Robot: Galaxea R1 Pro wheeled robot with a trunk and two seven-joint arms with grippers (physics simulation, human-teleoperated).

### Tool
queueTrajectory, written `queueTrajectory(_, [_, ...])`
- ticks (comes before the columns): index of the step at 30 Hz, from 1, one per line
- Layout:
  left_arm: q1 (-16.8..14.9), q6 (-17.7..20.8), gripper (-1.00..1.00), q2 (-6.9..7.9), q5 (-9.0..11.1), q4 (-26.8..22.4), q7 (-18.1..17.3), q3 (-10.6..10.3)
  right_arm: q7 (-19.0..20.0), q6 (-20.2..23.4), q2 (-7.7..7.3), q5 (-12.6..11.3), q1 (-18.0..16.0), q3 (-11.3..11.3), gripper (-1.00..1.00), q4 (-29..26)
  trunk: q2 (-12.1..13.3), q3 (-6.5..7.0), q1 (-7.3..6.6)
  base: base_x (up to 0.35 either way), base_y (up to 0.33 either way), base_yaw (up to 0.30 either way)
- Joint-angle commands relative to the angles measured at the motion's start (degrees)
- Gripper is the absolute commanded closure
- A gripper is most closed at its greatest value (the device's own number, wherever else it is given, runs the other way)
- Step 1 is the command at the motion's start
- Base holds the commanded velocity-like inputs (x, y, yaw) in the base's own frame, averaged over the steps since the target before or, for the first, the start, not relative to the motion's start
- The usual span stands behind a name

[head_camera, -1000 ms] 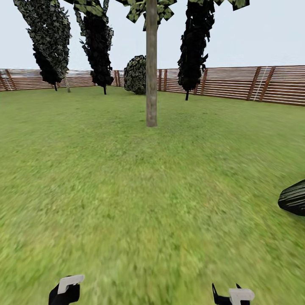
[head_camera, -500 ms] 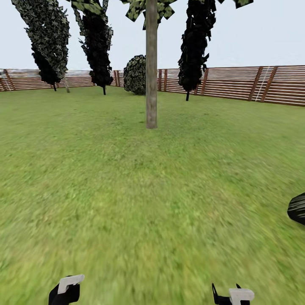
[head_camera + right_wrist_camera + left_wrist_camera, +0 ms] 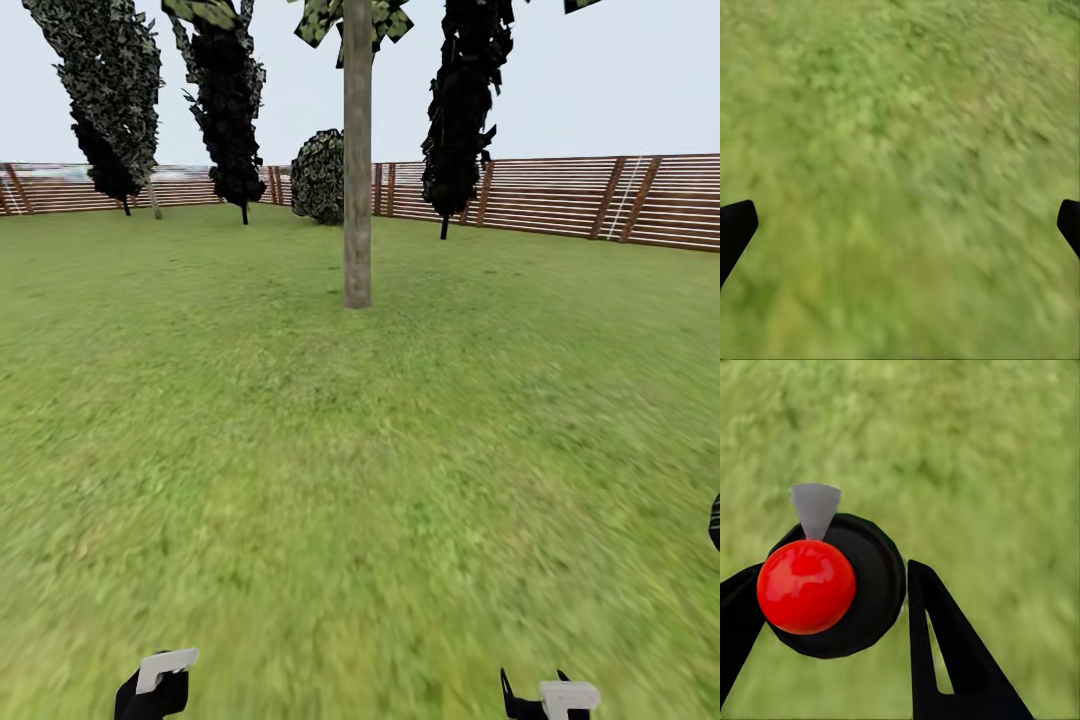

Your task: In the garden, pick up the pesticide atomizer on the floor and spray pesticide onto both trees until each tree trunk is fully covered.

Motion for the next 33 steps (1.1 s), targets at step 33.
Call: queueTrajectory(33, [0.0, 0.0, 1.00, 0.01, 0.1, 0.0, 0.0, 0.0, 0.1, 0.0, 0.00, 0.0, 0.0, 0.0, -1.00, 0.0, 0.0, 0.00, 0.00, 0.339, 0.000, 0.000])
